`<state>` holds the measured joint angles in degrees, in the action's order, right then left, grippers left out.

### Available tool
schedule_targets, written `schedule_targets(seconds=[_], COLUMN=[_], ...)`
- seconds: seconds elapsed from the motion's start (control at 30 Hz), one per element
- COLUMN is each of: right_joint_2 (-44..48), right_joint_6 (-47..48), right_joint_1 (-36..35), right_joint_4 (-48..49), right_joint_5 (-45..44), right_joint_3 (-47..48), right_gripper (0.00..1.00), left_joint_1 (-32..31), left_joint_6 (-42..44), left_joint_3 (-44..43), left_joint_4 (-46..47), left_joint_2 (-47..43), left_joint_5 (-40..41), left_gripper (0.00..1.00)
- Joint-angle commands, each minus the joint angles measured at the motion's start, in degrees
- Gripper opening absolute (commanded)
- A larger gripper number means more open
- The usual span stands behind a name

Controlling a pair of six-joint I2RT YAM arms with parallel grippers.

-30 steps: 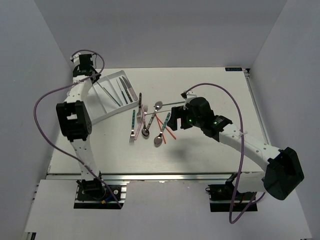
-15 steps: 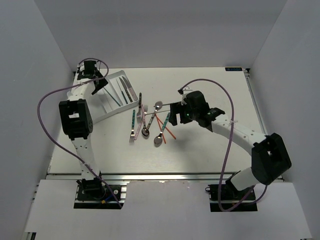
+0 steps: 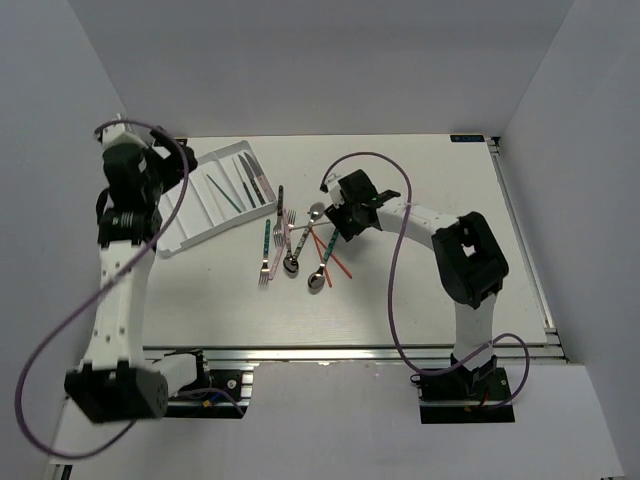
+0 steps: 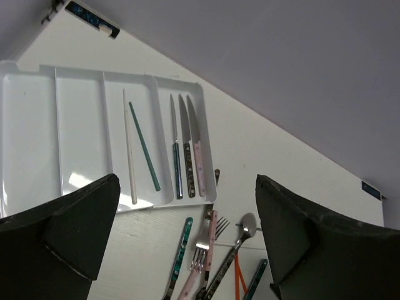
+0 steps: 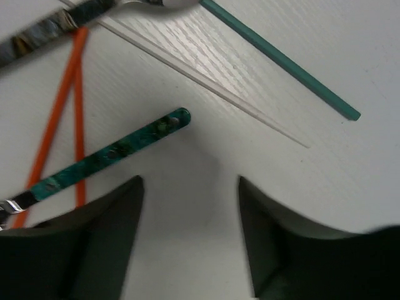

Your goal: Sort the eating utensils into containers

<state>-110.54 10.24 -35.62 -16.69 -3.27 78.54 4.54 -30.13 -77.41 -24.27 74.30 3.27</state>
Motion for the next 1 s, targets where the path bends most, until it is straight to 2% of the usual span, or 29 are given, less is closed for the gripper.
schedule_targets(seconds=[0.0,0.03,0.1,0.2,0.37,0.53,0.77,0.97], right_joint_2=[-3.1,-4.1,-6.1,-6.7,-7.2,-10.6,-12.2,-14.4], right_joint_6=[9.9,11.5,13.0,15.1,17.0,19.5,23.9,25.0], right_joint_1=[0.4,0.5,0.5,0.5,0.5,1.9,3.6,3.8], right_joint_4=[-3.3,-3.9,-4.6,-4.1,-1.5,-3.7,-5.0,-10.1], right_joint_5=[-3.5,-3.2,-0.8,2.7,4.4,5.5,12.7,18.7], right_joint_3=[6.5,7.6,10.0,10.4,9.9,13.7,16.9,21.5], right_gripper=[0.54,0.46,0.37,0.40,0.42,0.42,0.40,0.37], left_joint_1=[-0.1,-0.1,-0.1,-0.2,-0.2,-0.2,-0.8,-0.8], left_joint_6=[4.0,5.2,5.9,6.3,6.0,5.6,5.7,5.8], left_joint_3=[11.8,18.0,23.4,29.7,31.2,31.7,32.0,31.8], left_joint_4=[0.6,1.8,4.5,5.3,5.7,6.1,6.4,6.5], left_joint_2=[-8.7,-12.9,-16.3,-19.6,-20.4,-20.7,-20.9,-20.6], left_joint_5=[-2.9,-3.3,-5.8,-6.7,-10.4,-12.1,-13.2,-14.0], left_gripper=[0.98,0.98,0.98,0.98,0.98,0.98,0.98,0.98])
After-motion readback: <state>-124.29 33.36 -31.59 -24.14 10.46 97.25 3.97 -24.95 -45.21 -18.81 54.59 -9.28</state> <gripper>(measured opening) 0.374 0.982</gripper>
